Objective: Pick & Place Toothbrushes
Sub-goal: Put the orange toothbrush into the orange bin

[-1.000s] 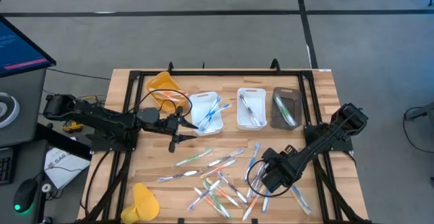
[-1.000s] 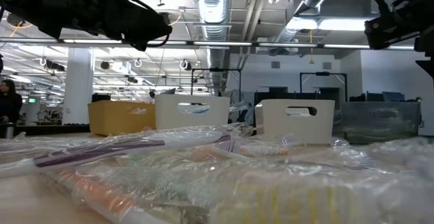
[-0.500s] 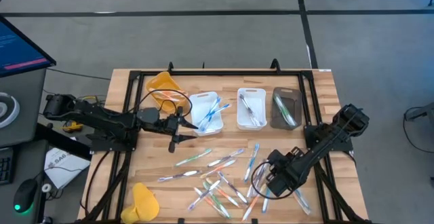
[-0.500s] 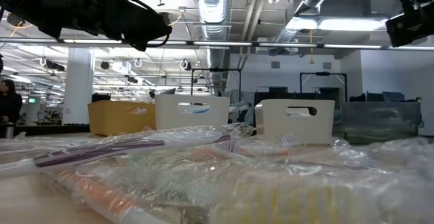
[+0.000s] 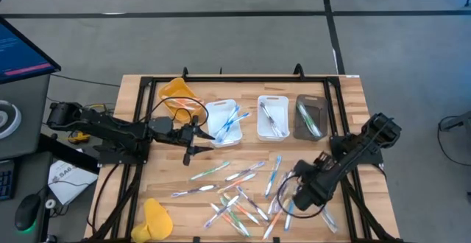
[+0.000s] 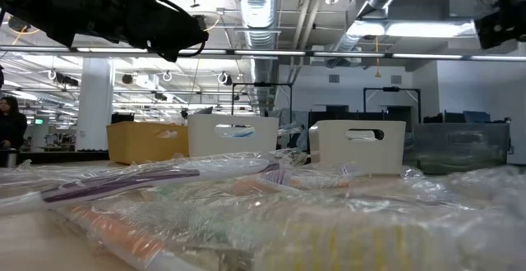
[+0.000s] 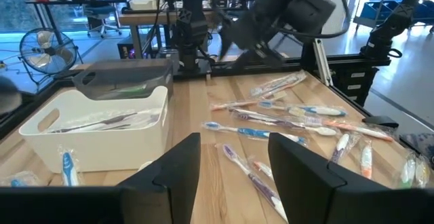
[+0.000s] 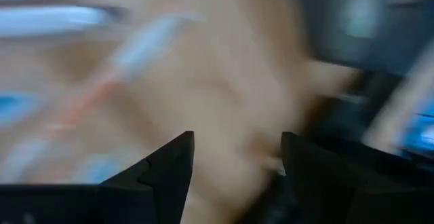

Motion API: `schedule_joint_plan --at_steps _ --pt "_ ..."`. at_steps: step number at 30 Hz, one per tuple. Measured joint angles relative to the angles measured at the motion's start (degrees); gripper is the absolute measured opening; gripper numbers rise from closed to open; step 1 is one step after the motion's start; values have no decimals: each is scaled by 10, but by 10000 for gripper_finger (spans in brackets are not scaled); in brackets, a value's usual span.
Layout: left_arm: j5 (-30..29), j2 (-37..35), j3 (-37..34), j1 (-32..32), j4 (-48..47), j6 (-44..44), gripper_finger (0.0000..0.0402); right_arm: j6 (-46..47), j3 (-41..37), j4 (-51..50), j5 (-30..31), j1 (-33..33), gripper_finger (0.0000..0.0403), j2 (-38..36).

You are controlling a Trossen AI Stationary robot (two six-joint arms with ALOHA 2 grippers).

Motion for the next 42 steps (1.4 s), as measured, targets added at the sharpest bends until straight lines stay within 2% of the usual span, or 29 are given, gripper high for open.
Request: schedule_joint_plan --at_steps 4,7,17,22,26,32,37,42 --pt "0 0 0 0 0 0 169 90 -2 -95 40 29 216 -1" --pt "0 0 0 0 -2 0 169 129 -21 -64 72 48 217 -29" --pt "0 0 0 0 -4 0 169 207 -69 -6 76 106 216 -169" --pt "0 0 0 0 -4 2 169 235 -121 26 135 126 216 -242" --pt "1 0 0 0 -4 14 169 240 -154 69 158 122 215 -282" --pt "1 0 0 0 -5 15 169 211 -161 132 252 113 217 -278" --pt "1 0 0 0 -5 15 169 170 -161 138 325 111 215 -261" --pt "1 0 0 0 -2 42 169 174 -161 145 313 102 216 -261"
